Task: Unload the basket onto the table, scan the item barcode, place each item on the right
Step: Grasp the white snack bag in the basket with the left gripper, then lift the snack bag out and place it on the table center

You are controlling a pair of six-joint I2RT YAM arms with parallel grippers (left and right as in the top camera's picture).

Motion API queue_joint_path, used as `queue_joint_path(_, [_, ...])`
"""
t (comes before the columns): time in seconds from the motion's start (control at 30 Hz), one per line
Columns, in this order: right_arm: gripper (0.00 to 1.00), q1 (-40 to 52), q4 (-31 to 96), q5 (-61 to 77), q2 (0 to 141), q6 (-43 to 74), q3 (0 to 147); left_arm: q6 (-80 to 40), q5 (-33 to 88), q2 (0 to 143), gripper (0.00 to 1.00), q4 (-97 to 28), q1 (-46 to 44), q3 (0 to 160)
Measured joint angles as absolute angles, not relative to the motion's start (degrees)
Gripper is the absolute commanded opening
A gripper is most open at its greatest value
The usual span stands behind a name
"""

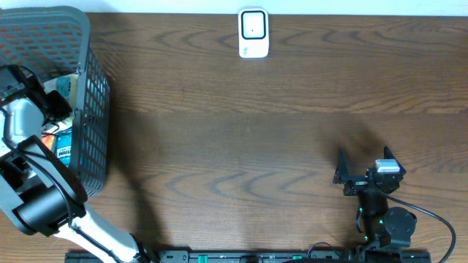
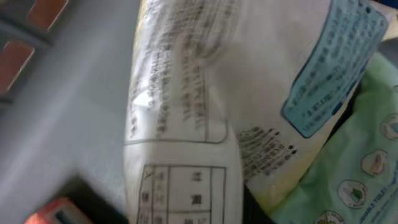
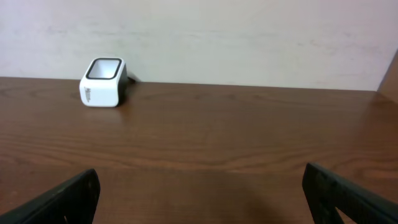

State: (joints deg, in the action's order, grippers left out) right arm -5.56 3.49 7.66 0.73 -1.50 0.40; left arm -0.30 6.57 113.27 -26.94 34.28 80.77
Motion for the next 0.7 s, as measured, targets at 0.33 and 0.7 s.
queue_joint_path(0.33, [0.99,-5.56,3.49,7.66,0.75,-1.5,0.4,-0.16,6.04,109.14,0.07,-28.21,34.3,80.09])
queue_joint_path(0.7, [0.99,-5.56,3.44,7.64,0.73,-1.5,0.4,-7.51,5.67,83.94,0.07,-28.47,34.3,79.85])
